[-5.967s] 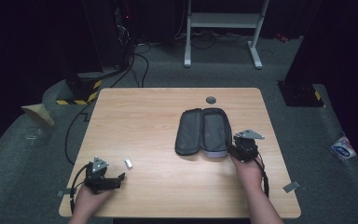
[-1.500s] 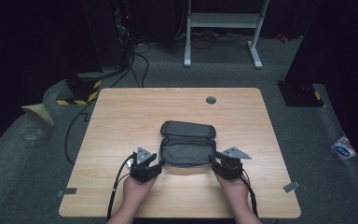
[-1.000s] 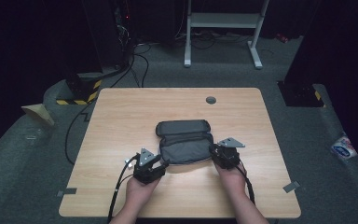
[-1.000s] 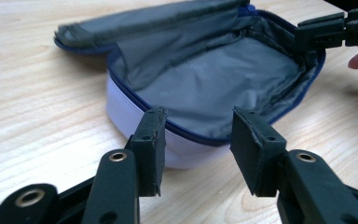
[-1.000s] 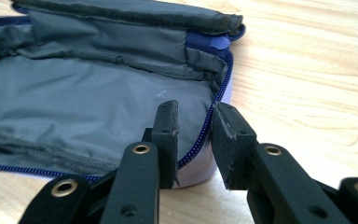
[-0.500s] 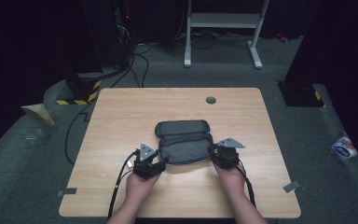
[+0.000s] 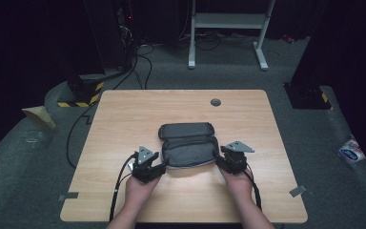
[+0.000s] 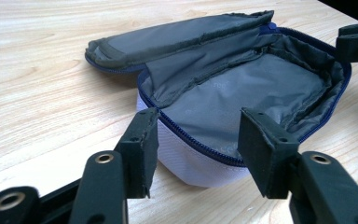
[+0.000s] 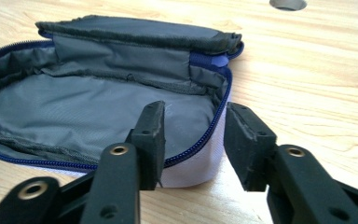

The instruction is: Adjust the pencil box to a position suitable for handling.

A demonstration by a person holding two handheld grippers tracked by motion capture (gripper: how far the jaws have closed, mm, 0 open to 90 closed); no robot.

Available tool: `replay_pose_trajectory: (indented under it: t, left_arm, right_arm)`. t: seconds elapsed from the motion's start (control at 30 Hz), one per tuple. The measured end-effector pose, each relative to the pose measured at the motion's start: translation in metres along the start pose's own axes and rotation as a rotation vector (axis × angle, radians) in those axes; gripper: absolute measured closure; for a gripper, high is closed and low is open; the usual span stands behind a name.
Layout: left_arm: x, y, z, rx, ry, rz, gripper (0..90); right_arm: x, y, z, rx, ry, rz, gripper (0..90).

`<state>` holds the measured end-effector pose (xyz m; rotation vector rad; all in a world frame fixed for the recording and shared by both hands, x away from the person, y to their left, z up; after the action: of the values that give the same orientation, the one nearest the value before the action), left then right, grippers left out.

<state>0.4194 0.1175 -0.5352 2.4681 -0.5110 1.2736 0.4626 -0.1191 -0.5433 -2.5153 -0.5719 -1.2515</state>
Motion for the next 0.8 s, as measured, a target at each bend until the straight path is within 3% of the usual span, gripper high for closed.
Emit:
replay_pose_trajectory:
  t: [0.2, 0.37, 0.57, 0.8]
  left_arm:
    - [0.005, -0.005, -0.010, 0.017, 0.019, 0.025, 46.1]
    - [0.003, -0.020, -0.021, 0.049, 0.023, 0.031, 45.3]
    - [-0.011, -0.042, -0.035, 0.101, -0.004, 0.031, 45.4]
    - [-0.034, -0.067, -0.055, 0.160, -0.028, 0.021, 45.6]
  right_arm:
    - [0.006, 0.006, -0.014, -0.008, 0.036, 0.010, 52.4]
    - [0.001, 0.017, -0.026, -0.023, 0.051, 0.019, 48.2]
    - [-0.013, 0.032, -0.039, -0.056, 0.050, 0.017, 45.5]
    - [-0.043, 0.050, -0.051, -0.092, -0.008, 0.012, 42.4]
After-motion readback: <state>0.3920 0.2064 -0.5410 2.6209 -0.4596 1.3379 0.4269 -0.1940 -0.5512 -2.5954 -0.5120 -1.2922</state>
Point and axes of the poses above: each handheld gripper's, and its own axes: z roughly forward along the jaws, x roughly out of its top, y roughly to its right, the point moved 9 cm from there along z, roughly forward along the jaws, and after that the axes turned 2 degrees about -y, right-handed, at the moved point
